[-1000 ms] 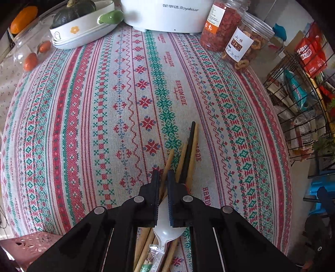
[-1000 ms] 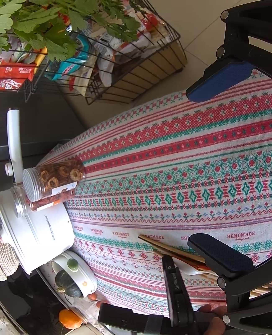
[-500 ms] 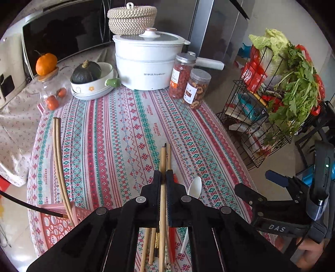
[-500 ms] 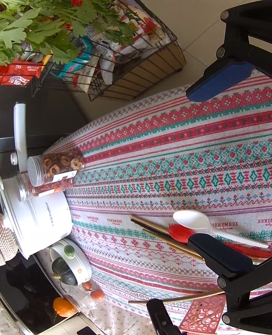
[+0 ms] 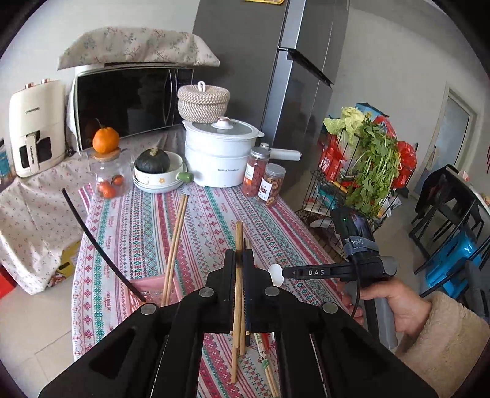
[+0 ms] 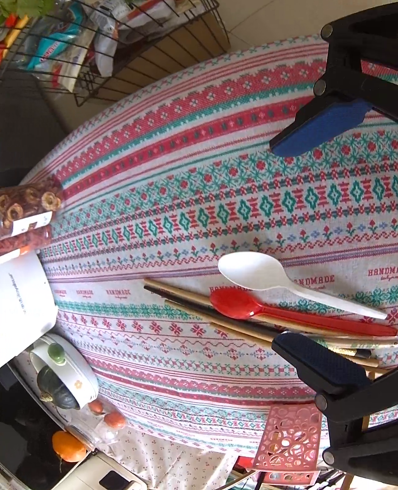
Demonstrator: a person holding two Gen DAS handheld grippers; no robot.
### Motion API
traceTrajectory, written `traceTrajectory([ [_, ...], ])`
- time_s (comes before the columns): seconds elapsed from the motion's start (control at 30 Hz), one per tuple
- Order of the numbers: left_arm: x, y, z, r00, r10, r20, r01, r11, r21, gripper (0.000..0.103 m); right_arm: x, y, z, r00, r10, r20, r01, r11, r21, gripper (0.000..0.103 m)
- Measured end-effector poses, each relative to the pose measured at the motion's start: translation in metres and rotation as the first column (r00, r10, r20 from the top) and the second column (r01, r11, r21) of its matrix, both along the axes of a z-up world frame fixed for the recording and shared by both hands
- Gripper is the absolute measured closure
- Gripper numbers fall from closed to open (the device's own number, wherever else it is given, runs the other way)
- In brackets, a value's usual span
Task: Organize utensils
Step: 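Lift the wooden chopstick with left while right closes on the white spoon, then drop the chopstick into the basket with left while right carries the white spoon over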
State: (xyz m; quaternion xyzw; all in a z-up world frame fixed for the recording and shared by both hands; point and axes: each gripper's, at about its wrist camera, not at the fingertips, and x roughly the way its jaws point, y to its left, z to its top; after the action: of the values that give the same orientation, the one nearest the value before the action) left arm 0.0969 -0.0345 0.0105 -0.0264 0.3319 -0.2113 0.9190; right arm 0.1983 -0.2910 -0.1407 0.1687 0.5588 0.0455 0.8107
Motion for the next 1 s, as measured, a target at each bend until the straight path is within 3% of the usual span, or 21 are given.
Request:
traceTrajectory([
  [0.07,-0.004,0.010,0.002,1.000,-0.013,-0.010,0.012,1.000,-0.028,0.099,0.007,0.004,-0.009,1.000,0.011,-0.021,-0.011,1.000,0.011,0.022],
  [0.23,-0.016,0.026,0.009,0.999,-0.032,0.019,0.033,0.999,-0.028,0.099,0.023,0.004,-0.027,0.999,-0.004,-0.052,0.005,1.000,0.023,0.052],
  [0.4,-0.024,0.042,0.012,0.999,-0.023,0.030,0.024,0.999,-0.036,0.099,0.026,0.012,-0.036,1.000,0.002,-0.027,-0.001,0.999,0.049,0.072],
  [0.43,-0.025,0.045,0.012,0.999,-0.019,0.028,0.020,0.999,-0.038,0.099,0.027,0.017,-0.037,0.999,0.020,-0.029,-0.019,0.999,0.038,0.087],
  [0.5,-0.027,0.051,0.012,1.000,-0.006,0.031,0.007,0.999,-0.041,0.099,0.026,0.021,-0.038,0.999,0.031,-0.014,-0.030,0.999,0.011,0.098],
  [0.7,-0.036,0.068,0.022,0.996,0.035,0.084,-0.029,0.997,-0.064,0.099,0.015,0.032,-0.020,0.996,0.064,0.054,-0.061,0.996,-0.059,0.100],
  [1.0,-0.053,0.087,0.052,0.970,0.085,0.227,-0.061,0.992,-0.109,0.099,-0.024,0.045,0.058,0.945,0.070,0.320,-0.038,0.994,-0.106,0.100],
])
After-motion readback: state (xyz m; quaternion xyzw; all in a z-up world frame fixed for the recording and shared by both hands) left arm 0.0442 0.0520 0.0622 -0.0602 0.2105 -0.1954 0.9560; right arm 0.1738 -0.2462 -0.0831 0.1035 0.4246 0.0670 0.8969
